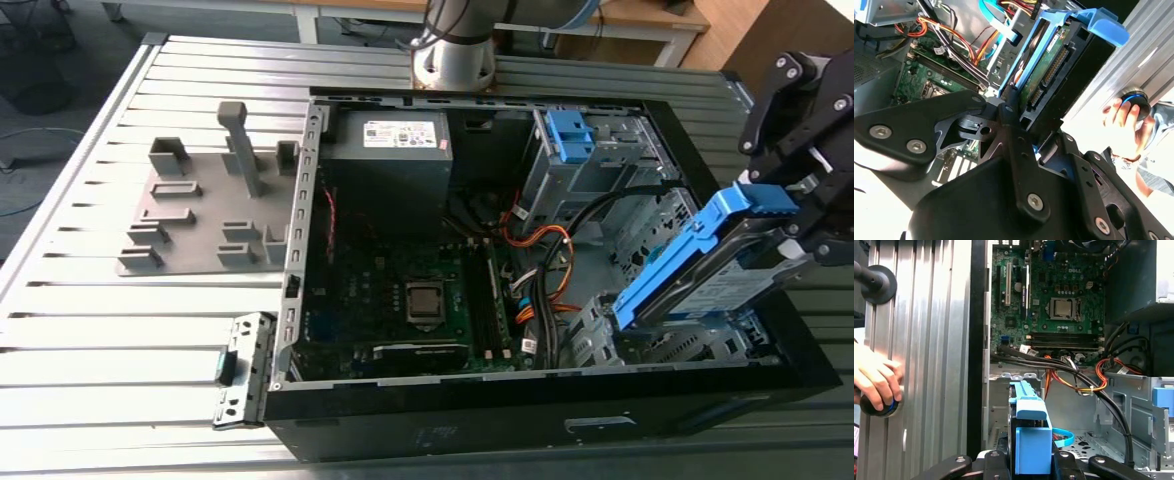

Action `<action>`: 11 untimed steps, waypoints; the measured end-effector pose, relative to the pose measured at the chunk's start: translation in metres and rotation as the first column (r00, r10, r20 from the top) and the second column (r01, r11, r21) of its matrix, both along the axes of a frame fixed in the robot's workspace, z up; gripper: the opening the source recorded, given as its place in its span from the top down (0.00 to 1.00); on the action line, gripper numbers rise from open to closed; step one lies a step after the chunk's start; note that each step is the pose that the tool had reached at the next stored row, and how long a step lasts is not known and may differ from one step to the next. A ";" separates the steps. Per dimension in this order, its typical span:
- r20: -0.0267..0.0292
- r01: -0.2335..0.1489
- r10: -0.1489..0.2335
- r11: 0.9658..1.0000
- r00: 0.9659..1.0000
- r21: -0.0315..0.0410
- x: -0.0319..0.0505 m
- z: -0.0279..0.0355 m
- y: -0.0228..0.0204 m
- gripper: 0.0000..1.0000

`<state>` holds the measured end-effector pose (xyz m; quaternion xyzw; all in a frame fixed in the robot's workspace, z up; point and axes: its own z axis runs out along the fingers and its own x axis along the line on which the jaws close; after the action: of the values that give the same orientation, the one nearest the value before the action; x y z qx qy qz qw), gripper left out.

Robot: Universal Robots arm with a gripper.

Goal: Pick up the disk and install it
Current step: 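Insert the disk into the insertion slot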

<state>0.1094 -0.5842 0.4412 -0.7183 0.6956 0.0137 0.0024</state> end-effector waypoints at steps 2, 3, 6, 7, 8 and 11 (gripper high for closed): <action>0.000 0.000 0.000 1.000 1.000 0.001 -0.0001 -0.0004 0.0027 0.64; 0.000 0.000 0.000 1.000 1.000 0.002 -0.0001 -0.0007 0.0036 0.64; 0.000 0.000 0.000 1.000 1.000 0.003 -0.0002 -0.0027 0.0046 0.64; 0.000 0.000 0.000 1.000 1.000 0.003 -0.0005 -0.0035 0.0047 0.64; 0.000 0.000 0.000 1.000 1.000 0.003 -0.0008 -0.0041 0.0048 0.64; 0.000 0.000 0.000 1.000 1.000 0.004 -0.0021 -0.0058 0.0049 0.64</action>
<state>0.1074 -0.5793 0.4354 -0.7183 0.6956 0.0149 0.0037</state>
